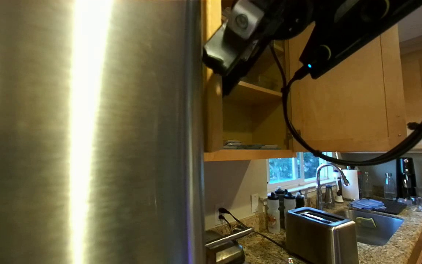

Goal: Close the left and right cabinet doors respectively

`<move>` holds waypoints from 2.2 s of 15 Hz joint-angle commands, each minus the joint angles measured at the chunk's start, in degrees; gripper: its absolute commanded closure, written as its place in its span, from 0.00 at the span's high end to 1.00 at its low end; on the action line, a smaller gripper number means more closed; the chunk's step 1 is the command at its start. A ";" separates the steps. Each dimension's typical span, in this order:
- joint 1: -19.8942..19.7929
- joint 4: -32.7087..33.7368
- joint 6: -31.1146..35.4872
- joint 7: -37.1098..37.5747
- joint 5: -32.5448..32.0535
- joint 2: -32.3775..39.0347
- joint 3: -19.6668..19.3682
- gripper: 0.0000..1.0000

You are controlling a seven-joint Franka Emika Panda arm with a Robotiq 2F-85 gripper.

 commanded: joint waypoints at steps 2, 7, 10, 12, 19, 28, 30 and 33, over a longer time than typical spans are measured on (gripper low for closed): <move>-2.05 0.37 5.90 4.70 -4.65 0.86 2.29 1.00; -5.11 -0.50 7.46 10.67 -10.64 -0.75 4.11 1.00; -6.58 -0.89 5.86 13.02 -12.70 -2.00 3.91 1.00; -7.06 -1.06 4.68 13.63 -13.23 -2.59 3.16 1.00; -7.32 -2.13 -2.73 11.18 -12.97 -6.24 -0.81 1.00; -9.43 -4.67 -13.09 0.05 -12.82 -11.71 -11.88 1.00; -10.76 -4.27 -14.97 -3.32 -13.07 -11.75 -14.08 1.00; -14.94 -3.38 -15.25 -5.37 -15.30 -11.07 -15.56 1.00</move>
